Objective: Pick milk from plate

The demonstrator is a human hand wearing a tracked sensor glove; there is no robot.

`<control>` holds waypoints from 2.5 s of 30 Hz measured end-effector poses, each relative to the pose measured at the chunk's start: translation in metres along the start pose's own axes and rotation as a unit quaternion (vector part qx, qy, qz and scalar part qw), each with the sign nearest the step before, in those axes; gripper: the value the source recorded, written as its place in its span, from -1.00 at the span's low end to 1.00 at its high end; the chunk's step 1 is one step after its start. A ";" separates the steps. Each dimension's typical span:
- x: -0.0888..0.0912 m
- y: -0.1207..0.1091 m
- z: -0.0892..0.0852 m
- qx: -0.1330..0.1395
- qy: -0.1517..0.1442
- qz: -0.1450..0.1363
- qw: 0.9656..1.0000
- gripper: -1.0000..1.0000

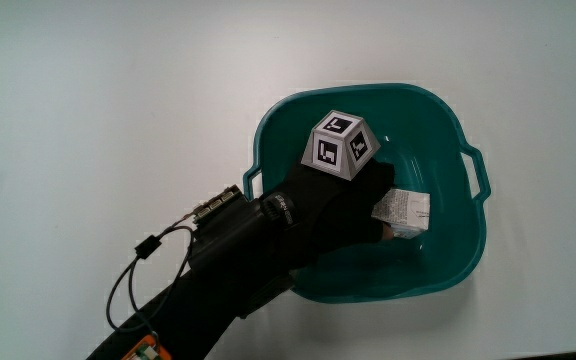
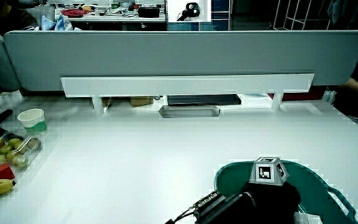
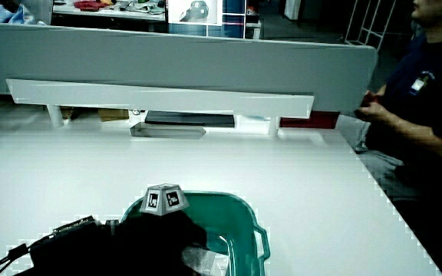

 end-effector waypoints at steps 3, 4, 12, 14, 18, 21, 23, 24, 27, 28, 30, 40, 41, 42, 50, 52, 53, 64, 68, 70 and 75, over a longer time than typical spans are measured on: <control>-0.003 0.013 -0.003 0.001 0.000 0.010 1.000 0.00; -0.003 0.015 -0.003 0.005 0.005 0.011 1.000 0.00; -0.014 0.044 -0.014 -0.010 0.000 0.034 0.999 0.00; -0.015 0.049 -0.015 -0.013 0.003 0.041 0.999 0.00; -0.021 0.063 -0.022 -0.021 -0.007 0.046 0.999 0.00; -0.022 0.071 -0.028 -0.028 -0.009 0.046 0.999 0.00; -0.024 0.077 -0.032 -0.027 -0.009 0.044 0.999 0.00; -0.025 0.079 -0.034 -0.027 -0.011 0.042 0.999 0.00; -0.027 0.084 -0.040 -0.027 -0.007 0.037 0.999 0.00; -0.028 0.086 -0.042 -0.029 -0.007 0.039 0.999 0.00; -0.031 0.088 -0.045 -0.028 -0.011 0.041 0.999 0.00; -0.038 0.097 -0.054 -0.024 -0.020 0.043 0.999 0.00; -0.038 0.098 -0.054 -0.023 -0.024 0.042 0.999 0.00; -0.038 0.098 -0.054 -0.021 -0.028 0.040 0.999 0.00; -0.032 0.090 -0.047 0.008 -0.029 0.019 0.999 0.17; -0.030 0.089 -0.046 0.019 -0.025 0.013 0.999 0.22; -0.030 0.090 -0.045 0.026 -0.024 0.011 0.999 0.25; -0.031 0.090 -0.045 0.037 -0.030 0.016 0.999 0.52; -0.031 0.090 -0.045 0.044 -0.026 0.012 0.999 0.62; -0.032 0.089 -0.045 0.047 -0.031 0.009 0.998 0.68; -0.031 0.087 -0.045 0.058 -0.033 0.001 0.998 0.80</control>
